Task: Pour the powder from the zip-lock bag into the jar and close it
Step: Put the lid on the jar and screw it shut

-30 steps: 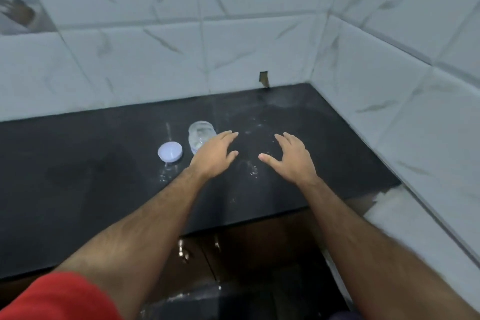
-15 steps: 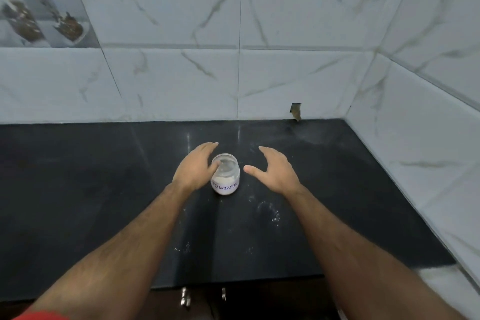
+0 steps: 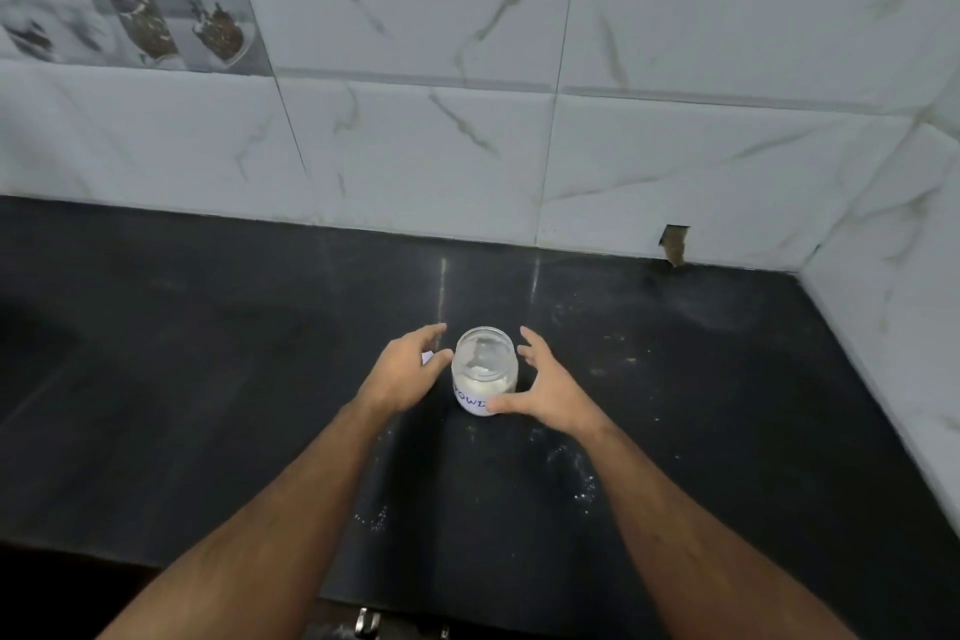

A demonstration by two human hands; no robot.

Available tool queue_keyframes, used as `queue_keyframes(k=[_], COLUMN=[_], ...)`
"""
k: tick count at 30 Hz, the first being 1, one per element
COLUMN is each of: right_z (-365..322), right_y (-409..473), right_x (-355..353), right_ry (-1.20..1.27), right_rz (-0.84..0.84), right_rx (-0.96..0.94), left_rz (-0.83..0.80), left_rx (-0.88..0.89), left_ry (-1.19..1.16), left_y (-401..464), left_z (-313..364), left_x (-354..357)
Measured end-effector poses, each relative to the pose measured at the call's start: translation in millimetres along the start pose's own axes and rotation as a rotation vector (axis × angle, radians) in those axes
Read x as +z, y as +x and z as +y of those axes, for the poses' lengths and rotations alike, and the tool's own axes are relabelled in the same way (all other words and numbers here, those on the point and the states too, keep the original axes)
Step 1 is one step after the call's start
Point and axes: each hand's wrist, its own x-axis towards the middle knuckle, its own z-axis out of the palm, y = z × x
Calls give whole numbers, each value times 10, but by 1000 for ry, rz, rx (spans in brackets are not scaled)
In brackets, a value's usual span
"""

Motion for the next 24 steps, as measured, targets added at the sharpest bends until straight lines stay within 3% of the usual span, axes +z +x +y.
queue_keyframes(k=[11, 17, 24], right_z=[52, -66, -184], right_y=[13, -22, -51], right_x=[667, 726, 628], right_ry=[58, 96, 112], right_rz=[376, 485, 486], right_rx=[-48, -54, -63], left_rz=[18, -173, -323], left_rx=[-35, 8, 38], left_ry=[102, 406, 603], left_y=[217, 338, 528], left_z=[-476, -550, -519], left_x=[-250, -224, -146])
